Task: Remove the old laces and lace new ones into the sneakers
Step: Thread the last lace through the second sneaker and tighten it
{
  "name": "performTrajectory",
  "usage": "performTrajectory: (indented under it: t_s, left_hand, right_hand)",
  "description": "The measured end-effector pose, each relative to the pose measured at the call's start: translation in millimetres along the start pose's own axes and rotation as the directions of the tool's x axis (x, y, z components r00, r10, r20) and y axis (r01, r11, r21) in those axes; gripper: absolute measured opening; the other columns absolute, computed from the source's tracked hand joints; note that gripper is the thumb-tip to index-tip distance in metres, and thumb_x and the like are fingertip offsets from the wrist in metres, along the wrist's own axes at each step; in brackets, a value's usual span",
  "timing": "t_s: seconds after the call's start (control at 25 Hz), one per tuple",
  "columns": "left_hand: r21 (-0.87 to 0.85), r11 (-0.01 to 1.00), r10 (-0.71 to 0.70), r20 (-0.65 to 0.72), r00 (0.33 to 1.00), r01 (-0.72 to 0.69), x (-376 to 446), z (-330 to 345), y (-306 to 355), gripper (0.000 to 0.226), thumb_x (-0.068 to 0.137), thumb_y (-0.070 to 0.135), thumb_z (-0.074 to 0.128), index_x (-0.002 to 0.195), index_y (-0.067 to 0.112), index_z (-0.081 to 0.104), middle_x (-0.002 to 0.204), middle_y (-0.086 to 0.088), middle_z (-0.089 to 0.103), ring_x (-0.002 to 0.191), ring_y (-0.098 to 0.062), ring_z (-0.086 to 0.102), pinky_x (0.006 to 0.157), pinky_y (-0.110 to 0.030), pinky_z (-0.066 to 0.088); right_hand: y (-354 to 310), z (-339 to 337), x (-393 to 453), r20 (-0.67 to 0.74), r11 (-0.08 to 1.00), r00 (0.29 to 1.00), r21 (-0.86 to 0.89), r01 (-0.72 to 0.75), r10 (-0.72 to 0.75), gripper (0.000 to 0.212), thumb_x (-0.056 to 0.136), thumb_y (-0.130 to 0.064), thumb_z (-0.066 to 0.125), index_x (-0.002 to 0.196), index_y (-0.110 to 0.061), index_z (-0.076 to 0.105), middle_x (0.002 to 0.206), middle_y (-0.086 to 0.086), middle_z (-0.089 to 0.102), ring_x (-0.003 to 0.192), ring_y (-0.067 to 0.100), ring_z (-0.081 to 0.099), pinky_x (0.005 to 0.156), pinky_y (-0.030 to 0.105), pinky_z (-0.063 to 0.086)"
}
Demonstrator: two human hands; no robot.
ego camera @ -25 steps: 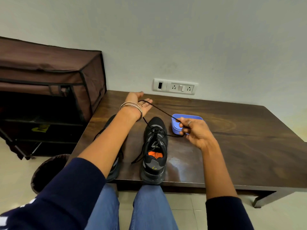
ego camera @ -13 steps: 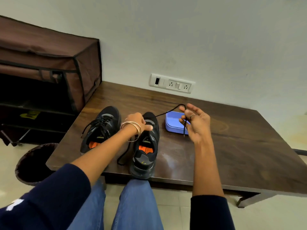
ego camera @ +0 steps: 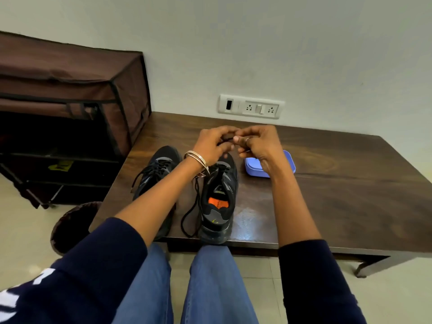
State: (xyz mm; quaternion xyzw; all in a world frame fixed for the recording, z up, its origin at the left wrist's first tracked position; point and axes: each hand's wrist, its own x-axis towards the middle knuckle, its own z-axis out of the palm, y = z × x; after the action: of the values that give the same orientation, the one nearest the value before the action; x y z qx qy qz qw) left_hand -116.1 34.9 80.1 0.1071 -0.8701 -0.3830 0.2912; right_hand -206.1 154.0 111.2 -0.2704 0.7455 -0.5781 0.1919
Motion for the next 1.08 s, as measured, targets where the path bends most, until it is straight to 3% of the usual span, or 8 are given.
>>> performTrajectory:
  t_s: [0.08, 0.28, 0.4, 0.52, 0.68, 0.76, 0.92, 1.08]
  left_hand:
    - [0.070, 0.997, -0.030, -0.042, 0.999, 0.033, -1.4, -8.0, -6.9, 0.027, 0.087, 0.005, 0.063, 0.112, 0.013, 0.071, 0.092, -0.003, 0.073, 0.081, -0.006, 0.063, 0.083, -0.019, 0.050]
    - [0.135, 0.990, -0.058, 0.070, 0.996, 0.048, -4.6, -9.3, -9.6, 0.038, 0.084, 0.017, 0.070, 0.121, 0.015, 0.065, 0.108, -0.002, 0.070, 0.097, -0.010, 0.063, 0.089, -0.016, 0.045]
    - [0.040, 0.992, -0.122, -0.003, 0.993, 0.122, -4.8, -3.9, -9.1, 0.021, 0.086, 0.007, 0.067, 0.106, 0.010, 0.072, 0.091, -0.008, 0.073, 0.072, -0.013, 0.065, 0.073, -0.021, 0.055]
    - [0.133, 0.970, -0.200, -0.039, 0.979, 0.203, -3.6, -0.8, -18.2, 0.010, 0.082, 0.012, 0.072, 0.091, 0.012, 0.076, 0.085, -0.004, 0.073, 0.081, -0.013, 0.063, 0.083, -0.023, 0.049]
    - [0.129, 0.901, -0.407, -0.080, 0.910, 0.414, -14.4, 9.9, -35.7, 0.006, 0.079, 0.014, 0.072, 0.075, 0.010, 0.076, 0.082, -0.003, 0.074, 0.083, -0.012, 0.067, 0.082, -0.023, 0.051]
    - [0.146, 0.872, -0.467, -0.036, 0.883, 0.467, -20.5, 22.3, -41.5, 0.008, 0.079, 0.015, 0.071, 0.077, 0.010, 0.077, 0.082, -0.004, 0.074, 0.083, -0.013, 0.067, 0.077, -0.025, 0.051]
    - [0.239, 0.837, -0.508, 0.004, 0.861, 0.493, -26.4, 41.8, -46.5, 0.011, 0.078, 0.012, 0.066, 0.074, 0.010, 0.076, 0.079, -0.008, 0.073, 0.081, -0.021, 0.068, 0.074, -0.029, 0.052]
    - [0.309, 0.774, -0.569, -0.044, 0.821, 0.552, -27.5, 52.4, -41.4, 0.021, 0.077, 0.009, 0.058, 0.057, 0.009, 0.065, 0.067, -0.013, 0.063, 0.073, -0.032, 0.064, 0.058, -0.035, 0.050]
  right_hand:
    - [7.1, -2.8, 4.3, -0.120, 0.999, 0.992, 0.015, -0.033, 0.035, 0.008, 0.082, -0.005, 0.075, 0.084, 0.001, 0.070, 0.065, 0.008, 0.066, 0.044, 0.009, 0.055, 0.047, 0.021, 0.051]
    - [21.9, 21.5, 5.7, -0.010, 0.998, 0.999, -0.057, -0.039, 0.039, 0.015, 0.093, 0.005, 0.055, 0.095, 0.003, 0.069, 0.080, 0.015, 0.070, 0.061, 0.017, 0.067, 0.058, 0.026, 0.056]
    - [21.8, 32.5, 5.0, -0.162, 0.996, 0.983, 0.041, -0.085, 0.091, 0.012, 0.091, 0.003, 0.060, 0.080, -0.001, 0.060, 0.076, 0.021, 0.070, 0.052, 0.025, 0.068, 0.049, 0.030, 0.057]
    - [41.2, 36.9, 3.6, -0.290, 0.995, 0.953, -0.020, -0.095, 0.085, 0.010, 0.088, 0.002, 0.063, 0.078, 0.002, 0.066, 0.081, 0.017, 0.072, 0.056, 0.021, 0.068, 0.054, 0.032, 0.058]
    - [77.5, 43.7, -4.3, -0.037, 0.893, 0.960, -0.358, -0.272, 0.278, 0.045, 0.068, -0.020, 0.087, 0.104, -0.003, 0.066, 0.101, 0.009, 0.068, 0.094, 0.024, 0.065, 0.085, 0.041, 0.055]
    - [89.8, 51.1, -8.3, 0.046, 0.792, 0.943, -0.558, -0.249, 0.329, 0.060, 0.060, -0.032, 0.089, 0.107, -0.007, 0.061, 0.106, 0.009, 0.063, 0.100, 0.029, 0.060, 0.081, 0.040, 0.053]
    - [101.0, 56.2, -12.2, -0.004, 0.753, 0.986, -0.645, -0.129, 0.165, 0.027, 0.069, -0.029, 0.073, 0.080, -0.007, 0.062, 0.088, 0.017, 0.066, 0.087, 0.034, 0.062, 0.064, 0.036, 0.046]
    - [99.0, 49.8, -21.9, -0.071, 0.862, 0.989, -0.485, -0.149, 0.131, 0.019, 0.077, -0.019, 0.069, 0.082, -0.001, 0.069, 0.083, 0.016, 0.069, 0.086, 0.030, 0.065, 0.075, 0.042, 0.054]
